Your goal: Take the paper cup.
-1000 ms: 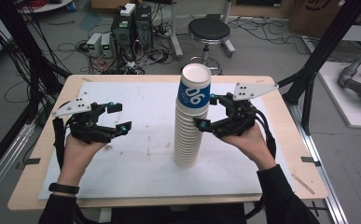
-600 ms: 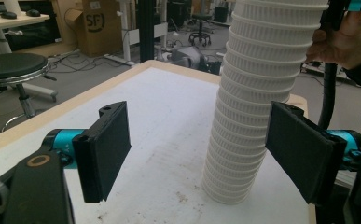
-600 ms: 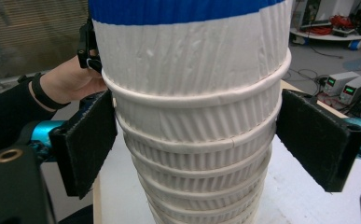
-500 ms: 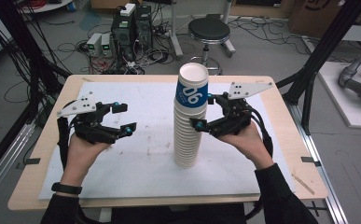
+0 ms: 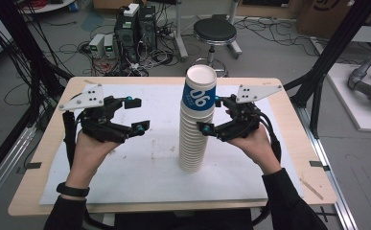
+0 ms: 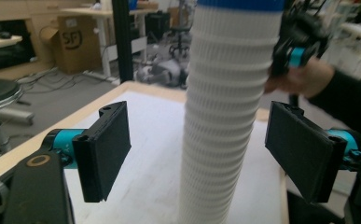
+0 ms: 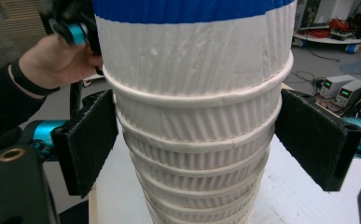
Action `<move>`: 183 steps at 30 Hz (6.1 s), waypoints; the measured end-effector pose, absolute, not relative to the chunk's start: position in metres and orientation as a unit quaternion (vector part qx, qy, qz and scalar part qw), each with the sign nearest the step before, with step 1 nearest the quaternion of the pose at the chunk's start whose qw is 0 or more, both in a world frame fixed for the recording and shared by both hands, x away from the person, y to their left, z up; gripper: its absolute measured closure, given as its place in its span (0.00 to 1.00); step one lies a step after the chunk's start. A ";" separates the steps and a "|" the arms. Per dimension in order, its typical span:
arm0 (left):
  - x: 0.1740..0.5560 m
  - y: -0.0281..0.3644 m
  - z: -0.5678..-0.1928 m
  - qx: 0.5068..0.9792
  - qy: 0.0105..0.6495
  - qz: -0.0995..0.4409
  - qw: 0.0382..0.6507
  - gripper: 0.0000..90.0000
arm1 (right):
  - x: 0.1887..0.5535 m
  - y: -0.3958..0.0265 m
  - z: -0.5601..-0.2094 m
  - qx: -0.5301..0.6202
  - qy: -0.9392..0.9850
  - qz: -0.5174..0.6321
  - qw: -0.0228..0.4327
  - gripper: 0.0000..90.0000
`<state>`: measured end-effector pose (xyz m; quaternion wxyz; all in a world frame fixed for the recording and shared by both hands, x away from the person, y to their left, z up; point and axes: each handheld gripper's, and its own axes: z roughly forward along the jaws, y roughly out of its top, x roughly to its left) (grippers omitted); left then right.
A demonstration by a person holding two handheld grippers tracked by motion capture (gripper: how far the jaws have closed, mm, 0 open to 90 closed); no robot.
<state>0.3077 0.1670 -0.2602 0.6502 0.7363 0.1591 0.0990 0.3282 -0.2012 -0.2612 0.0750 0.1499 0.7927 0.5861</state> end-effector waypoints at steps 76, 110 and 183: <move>0.344 0.052 -0.144 0.761 0.050 0.052 0.645 0.32 | 0.328 -0.204 -0.261 0.142 0.793 0.587 0.076 0.16; 0.322 0.084 -0.093 0.725 0.032 0.093 0.682 0.33 | 0.328 -0.205 -0.262 0.142 0.794 0.586 0.076 0.17; 0.289 0.145 -0.255 0.759 0.096 0.044 0.642 0.33 | 0.293 -0.257 -0.279 0.181 0.776 0.593 0.116 0.18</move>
